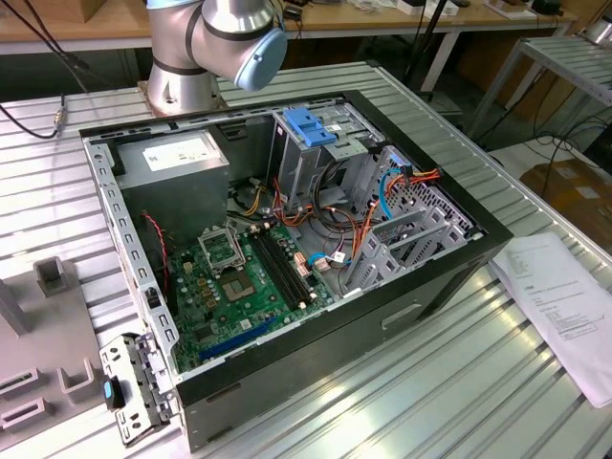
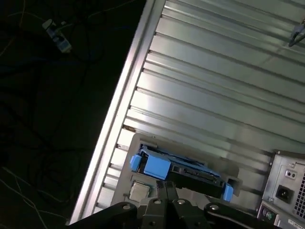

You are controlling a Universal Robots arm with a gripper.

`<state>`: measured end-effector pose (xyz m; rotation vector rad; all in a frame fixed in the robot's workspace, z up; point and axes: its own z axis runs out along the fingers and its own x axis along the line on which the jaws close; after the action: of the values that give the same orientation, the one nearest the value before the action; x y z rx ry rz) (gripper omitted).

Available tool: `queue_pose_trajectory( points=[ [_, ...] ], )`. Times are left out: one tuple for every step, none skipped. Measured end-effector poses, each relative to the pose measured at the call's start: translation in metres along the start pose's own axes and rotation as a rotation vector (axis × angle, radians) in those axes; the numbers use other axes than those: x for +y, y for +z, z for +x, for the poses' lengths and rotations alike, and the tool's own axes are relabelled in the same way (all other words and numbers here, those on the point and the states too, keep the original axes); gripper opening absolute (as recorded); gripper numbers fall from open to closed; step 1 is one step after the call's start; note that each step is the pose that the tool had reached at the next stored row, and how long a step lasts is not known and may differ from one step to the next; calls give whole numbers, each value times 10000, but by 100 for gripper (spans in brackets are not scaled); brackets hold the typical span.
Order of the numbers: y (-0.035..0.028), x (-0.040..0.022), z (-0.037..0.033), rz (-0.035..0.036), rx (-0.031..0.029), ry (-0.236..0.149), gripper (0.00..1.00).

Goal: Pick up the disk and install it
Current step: 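Pick up the disk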

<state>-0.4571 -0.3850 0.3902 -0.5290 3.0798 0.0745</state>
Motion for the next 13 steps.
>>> queue_pose_trajectory(
  points=[
    [4, 0, 0, -8, 15, -332, 11],
    [8, 0, 0, -14, 27, -604, 11],
    [11, 0, 0, -17, 35, -775, 11],
    [16, -1, 0, -23, 52, -1111, 11],
    [23, -1, 0, -30, 67, -1460, 11],
    [30, -1, 1, -33, 85, -1829, 11],
    [36, -2, 1, -34, 101, -2107, 11],
    [45, -2, 1, -36, 118, -2450, 11],
    [62, -3, 1, -41, 147, -3043, 11],
    [72, -3, 2, -46, 165, -3407, 11],
    [79, -4, 2, -50, 175, -3627, 11],
    [87, -4, 2, -55, 187, -3882, 11],
    [96, -4, 2, -59, 201, -4176, 11]
  ],
)
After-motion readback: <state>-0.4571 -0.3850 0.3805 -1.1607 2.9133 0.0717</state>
